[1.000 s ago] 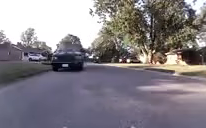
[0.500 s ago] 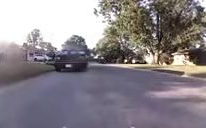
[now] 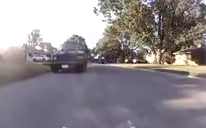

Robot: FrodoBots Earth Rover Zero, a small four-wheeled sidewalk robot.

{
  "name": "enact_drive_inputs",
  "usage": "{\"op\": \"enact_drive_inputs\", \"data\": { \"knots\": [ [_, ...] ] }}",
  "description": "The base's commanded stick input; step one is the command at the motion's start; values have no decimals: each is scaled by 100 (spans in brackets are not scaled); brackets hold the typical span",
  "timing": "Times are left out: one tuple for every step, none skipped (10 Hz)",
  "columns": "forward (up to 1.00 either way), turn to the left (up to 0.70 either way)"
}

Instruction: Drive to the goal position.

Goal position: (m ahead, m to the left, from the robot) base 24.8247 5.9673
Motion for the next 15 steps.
{"op": "enact_drive_inputs", "data": {
  "knots": [
    [100,0],
    [100,0],
    [100,0],
    [100,0],
    [100,0],
    [100,0],
    [100,0],
    [100,0],
    [100,0],
    [100,0],
    [100,0],
    [100,0],
    [100,0],
    [100,2],
    [100,3]
  ]
}}
